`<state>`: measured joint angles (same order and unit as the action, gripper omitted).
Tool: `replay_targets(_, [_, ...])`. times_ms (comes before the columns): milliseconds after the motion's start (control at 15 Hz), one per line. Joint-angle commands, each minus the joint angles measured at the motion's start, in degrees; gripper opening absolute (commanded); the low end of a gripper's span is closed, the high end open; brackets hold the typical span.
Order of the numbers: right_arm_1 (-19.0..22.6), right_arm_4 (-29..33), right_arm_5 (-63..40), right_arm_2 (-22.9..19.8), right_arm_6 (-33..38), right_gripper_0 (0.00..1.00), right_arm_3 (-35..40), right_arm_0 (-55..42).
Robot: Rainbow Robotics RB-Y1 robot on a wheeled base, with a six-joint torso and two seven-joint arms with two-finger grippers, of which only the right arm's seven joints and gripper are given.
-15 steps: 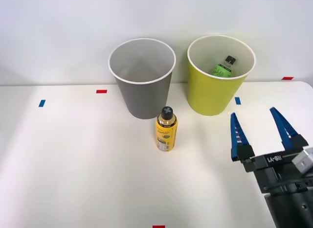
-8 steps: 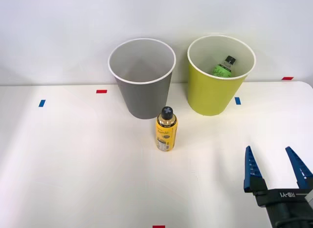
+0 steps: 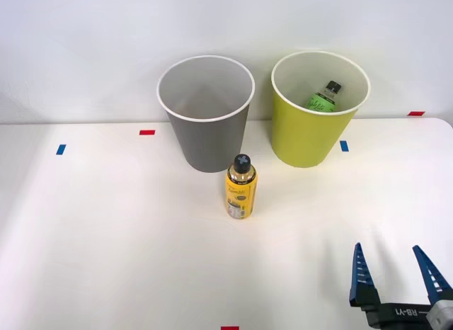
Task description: Put cans in the gray bin, plastic bottles in the light green bin
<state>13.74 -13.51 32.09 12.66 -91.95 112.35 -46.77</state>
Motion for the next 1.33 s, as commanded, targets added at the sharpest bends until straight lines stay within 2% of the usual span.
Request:
replay_targets(67, [-0.03, 0.50, -0.01, -0.01, 0.02, 0.92, -0.03, -2.27])
replay_targets(333, [-0.91, 2.43, -0.28, 0.08, 0.54, 0.92, -0.03, -3.76])
replay_targets(667, [-2.49, 9.82, 0.34, 0.08, 18.56, 0.92, -0.03, -5.52])
replay_targets(800, [-3.11, 11.84, 1.83, 0.52, 22.87, 0.92, -0.03, -7.28])
replay_targets(1000, [-3.81, 11.93, 10.36, 1.57, 22.60, 0.92, -5.12, -8.16])
replay_targets(1200, [-4.60, 13.07, 13.78, 2.10, 21.11, 0.92, -8.64, -8.33])
replay_targets(1267, [-4.87, 13.42, 13.96, 2.28, 20.23, 0.93, -8.73, -8.77])
replay_targets(1333, [-5.22, 13.60, 14.14, 2.54, 15.92, 0.92, -8.73, -9.21])
